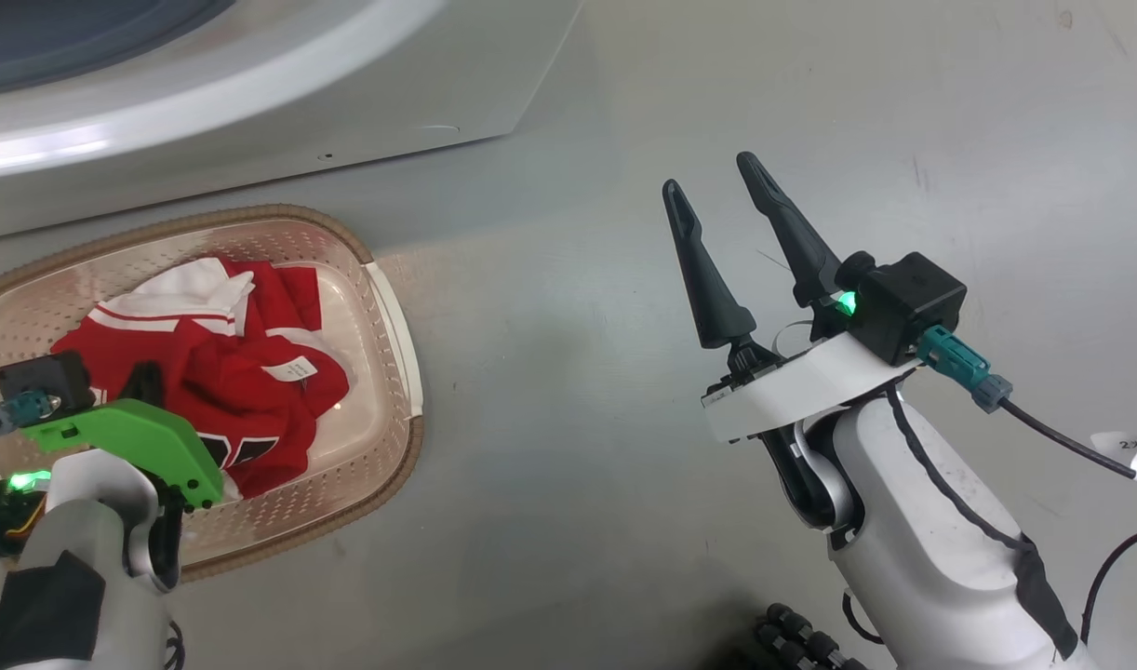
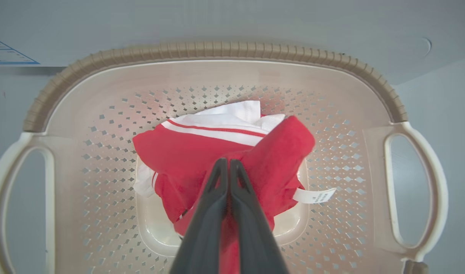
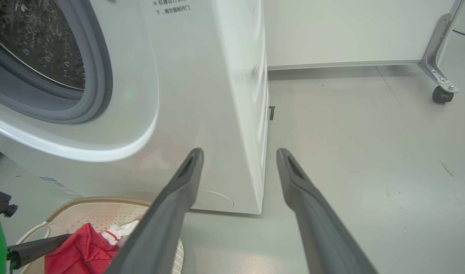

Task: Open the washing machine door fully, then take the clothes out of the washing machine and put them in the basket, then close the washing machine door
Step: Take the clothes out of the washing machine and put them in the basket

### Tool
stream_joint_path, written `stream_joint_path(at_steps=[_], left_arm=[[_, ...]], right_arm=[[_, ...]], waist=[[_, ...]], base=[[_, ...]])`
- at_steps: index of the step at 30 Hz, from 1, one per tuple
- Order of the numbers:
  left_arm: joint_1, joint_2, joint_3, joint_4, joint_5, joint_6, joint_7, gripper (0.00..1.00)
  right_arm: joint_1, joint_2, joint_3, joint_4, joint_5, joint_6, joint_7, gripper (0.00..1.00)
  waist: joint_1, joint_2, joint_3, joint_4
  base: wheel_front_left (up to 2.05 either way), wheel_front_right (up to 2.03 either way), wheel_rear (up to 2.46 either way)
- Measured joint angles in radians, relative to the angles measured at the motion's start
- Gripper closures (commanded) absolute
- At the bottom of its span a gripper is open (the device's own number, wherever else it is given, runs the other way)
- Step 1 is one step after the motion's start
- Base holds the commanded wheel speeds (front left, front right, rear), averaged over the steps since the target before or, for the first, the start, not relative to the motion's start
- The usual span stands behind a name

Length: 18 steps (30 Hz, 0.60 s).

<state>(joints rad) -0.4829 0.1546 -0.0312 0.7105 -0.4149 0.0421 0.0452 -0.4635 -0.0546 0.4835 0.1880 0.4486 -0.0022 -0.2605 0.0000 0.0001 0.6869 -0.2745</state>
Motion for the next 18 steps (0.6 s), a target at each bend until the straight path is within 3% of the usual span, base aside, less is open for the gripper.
stream_joint_path(at_steps=[1, 2, 3, 18], left_arm=[[0.0, -0.003, 0.0, 0.008, -0.003, -0.003, -0.008, 0.25], [-0.001, -0.005, -0.002, 0.018, -0.006, -0.005, -0.014, 0.04], [-0.002, -0.008, -0.002, 0.027, -0.007, -0.011, -0.021, 0.0], [-0.01, -0.059, -0.016, 0.028, -0.003, -0.057, -0.269, 0.0]], right_arm=[[0.0, 0.0, 0.0, 0.004, 0.0, 0.0, 0.0, 0.0], [0.0, 0.0, -0.001, 0.008, 0.0, 0.0, 0.0, 0.0], [0.0, 0.0, -0.003, 0.012, 0.0, 0.0, 0.0, 0.0], [0.053, 0.0, -0.095, 0.094, -0.03, -0.001, 0.0, 0.0]], waist=[[0.0, 0.0, -0.004, 0.001], [0.0, 0.0, -0.009, 0.003], [0.0, 0.0, -0.014, 0.004], [0.0, 0.0, -0.14, 0.053]], base=[[0.0, 0.0, 0.0], [0.0, 0.0, 0.0], [0.0, 0.0, 0.0], [0.0, 0.0, 0.0]])
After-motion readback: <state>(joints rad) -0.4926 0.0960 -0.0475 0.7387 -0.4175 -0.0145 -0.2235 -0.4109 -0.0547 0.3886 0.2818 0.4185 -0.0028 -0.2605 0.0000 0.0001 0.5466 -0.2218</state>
